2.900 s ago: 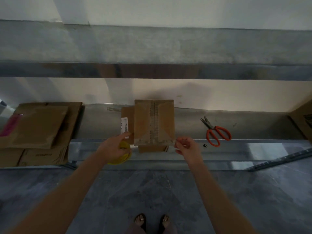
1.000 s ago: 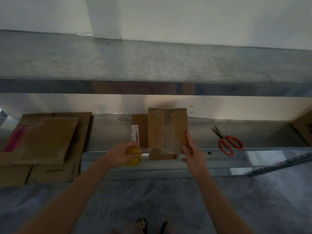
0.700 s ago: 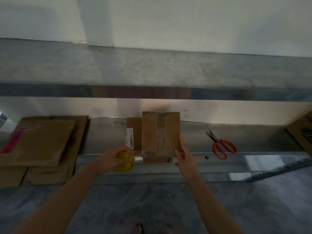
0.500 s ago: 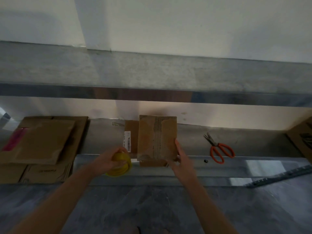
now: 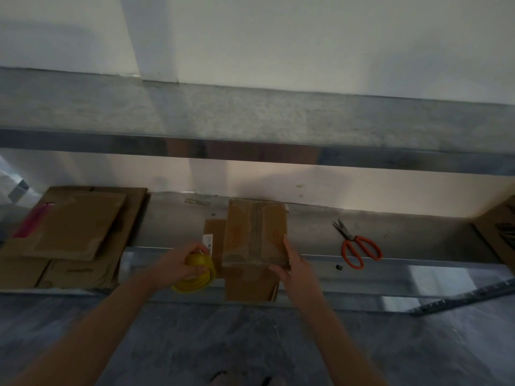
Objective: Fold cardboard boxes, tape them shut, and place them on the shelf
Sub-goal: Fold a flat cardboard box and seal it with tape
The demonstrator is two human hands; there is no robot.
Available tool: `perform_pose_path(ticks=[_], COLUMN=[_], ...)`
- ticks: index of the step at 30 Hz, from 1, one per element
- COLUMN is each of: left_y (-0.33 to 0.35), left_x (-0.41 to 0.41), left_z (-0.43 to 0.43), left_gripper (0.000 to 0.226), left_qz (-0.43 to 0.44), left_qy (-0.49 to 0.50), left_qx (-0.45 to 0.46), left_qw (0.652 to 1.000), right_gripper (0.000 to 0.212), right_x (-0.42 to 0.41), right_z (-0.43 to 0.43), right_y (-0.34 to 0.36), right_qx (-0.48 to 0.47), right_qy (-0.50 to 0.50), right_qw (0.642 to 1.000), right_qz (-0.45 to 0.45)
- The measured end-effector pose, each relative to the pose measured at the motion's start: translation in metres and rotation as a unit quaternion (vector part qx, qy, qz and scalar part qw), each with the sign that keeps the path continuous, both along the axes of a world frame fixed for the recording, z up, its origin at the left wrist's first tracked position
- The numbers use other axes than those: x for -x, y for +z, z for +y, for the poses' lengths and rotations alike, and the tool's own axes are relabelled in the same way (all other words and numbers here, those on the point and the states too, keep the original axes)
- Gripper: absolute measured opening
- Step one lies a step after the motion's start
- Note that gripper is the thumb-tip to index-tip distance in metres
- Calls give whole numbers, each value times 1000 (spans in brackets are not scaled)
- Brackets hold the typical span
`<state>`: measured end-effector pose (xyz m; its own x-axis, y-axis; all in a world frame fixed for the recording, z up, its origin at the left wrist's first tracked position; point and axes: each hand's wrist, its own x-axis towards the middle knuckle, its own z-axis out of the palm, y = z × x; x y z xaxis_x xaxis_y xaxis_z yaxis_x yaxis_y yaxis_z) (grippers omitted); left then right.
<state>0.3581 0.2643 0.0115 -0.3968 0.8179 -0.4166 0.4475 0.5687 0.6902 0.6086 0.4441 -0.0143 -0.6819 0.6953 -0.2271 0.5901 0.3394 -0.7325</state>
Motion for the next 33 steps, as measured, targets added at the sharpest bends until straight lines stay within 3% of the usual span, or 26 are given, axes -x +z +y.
perform_pose_path(ticks=[14,22,25,29,31,33], left_y=[14,20,19,18,16,11], left_x=[10,6,3,-3,-4,-6], left_z=[9,5,6,8,9,9], left_gripper=[37,33,32,31,33,37], left_qz=[34,27,22,6,3,1], left_qy=[-7,2,1,22,31,51], left_qx=[-21,-31,-23,-21,-16,-14], left_qw=[999,999,999,1000,999,999], right_gripper=[82,100,90,86,71,70], right_x=[21,2,-18,-65,-87,-105], right_z=[13,8,19,62,95,132], right_y=[5,-5,-5,-24,-40,-57], right_qx=[48,42,-28,-197,-233,-232], right_qy=[0,40,12,-49,-78,-73], right_qw=[999,997,999,976,963,952], right_qz=[-2,48,35,-73,-109,-189])
